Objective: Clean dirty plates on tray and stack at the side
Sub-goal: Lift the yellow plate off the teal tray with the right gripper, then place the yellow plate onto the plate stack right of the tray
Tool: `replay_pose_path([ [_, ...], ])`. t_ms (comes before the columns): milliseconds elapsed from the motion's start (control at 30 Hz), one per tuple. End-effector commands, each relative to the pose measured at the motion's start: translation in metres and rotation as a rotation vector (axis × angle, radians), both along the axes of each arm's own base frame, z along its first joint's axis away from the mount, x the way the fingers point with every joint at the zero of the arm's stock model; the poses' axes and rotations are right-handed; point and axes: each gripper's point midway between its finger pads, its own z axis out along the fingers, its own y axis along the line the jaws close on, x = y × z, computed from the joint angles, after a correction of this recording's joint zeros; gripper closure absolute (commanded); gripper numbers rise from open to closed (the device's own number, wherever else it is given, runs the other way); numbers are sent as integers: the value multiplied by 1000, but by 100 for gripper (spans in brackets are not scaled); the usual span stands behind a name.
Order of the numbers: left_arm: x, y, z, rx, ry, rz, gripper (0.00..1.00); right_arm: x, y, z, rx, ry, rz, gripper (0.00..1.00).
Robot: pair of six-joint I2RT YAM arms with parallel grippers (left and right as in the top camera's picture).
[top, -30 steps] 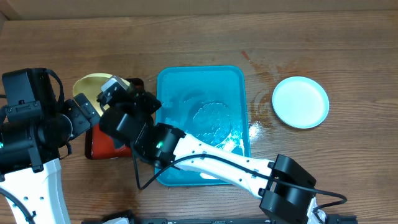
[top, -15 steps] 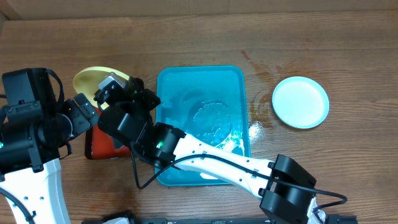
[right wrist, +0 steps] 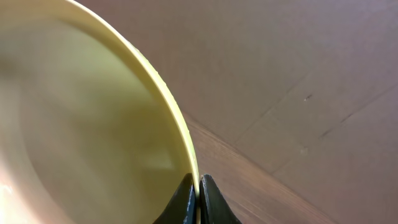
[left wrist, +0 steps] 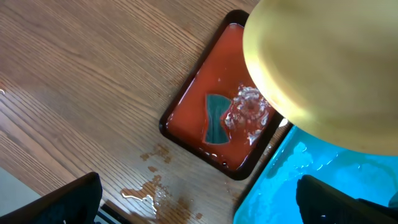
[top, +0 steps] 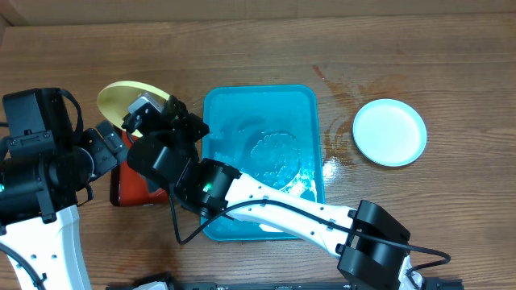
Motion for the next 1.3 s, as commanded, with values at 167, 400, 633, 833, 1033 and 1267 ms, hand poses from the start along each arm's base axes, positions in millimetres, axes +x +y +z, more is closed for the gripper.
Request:
replay_pose_path([
  [167, -1, 3, 8, 21, -23, 2, 0, -1, -12, 43, 80, -46, -25, 96],
  [400, -1, 3, 8, 21, -23, 1, 0, 0, -12, 44, 91, -49, -27, 96],
  [633, -1, 3, 8, 21, -23, 1, 0, 9, -19, 44, 97, -49, -49, 96],
  [833, -1, 3, 8, 21, -23, 2, 0, 21, -29, 38, 125, -21, -75, 96],
  [1033, -1, 3, 8, 21, -23, 1, 0, 35, -26, -11, 158, 236, 77, 96],
  [1267, -1, 3, 8, 21, -23, 2, 0, 53, -75, -14, 534, 626, 69, 96],
])
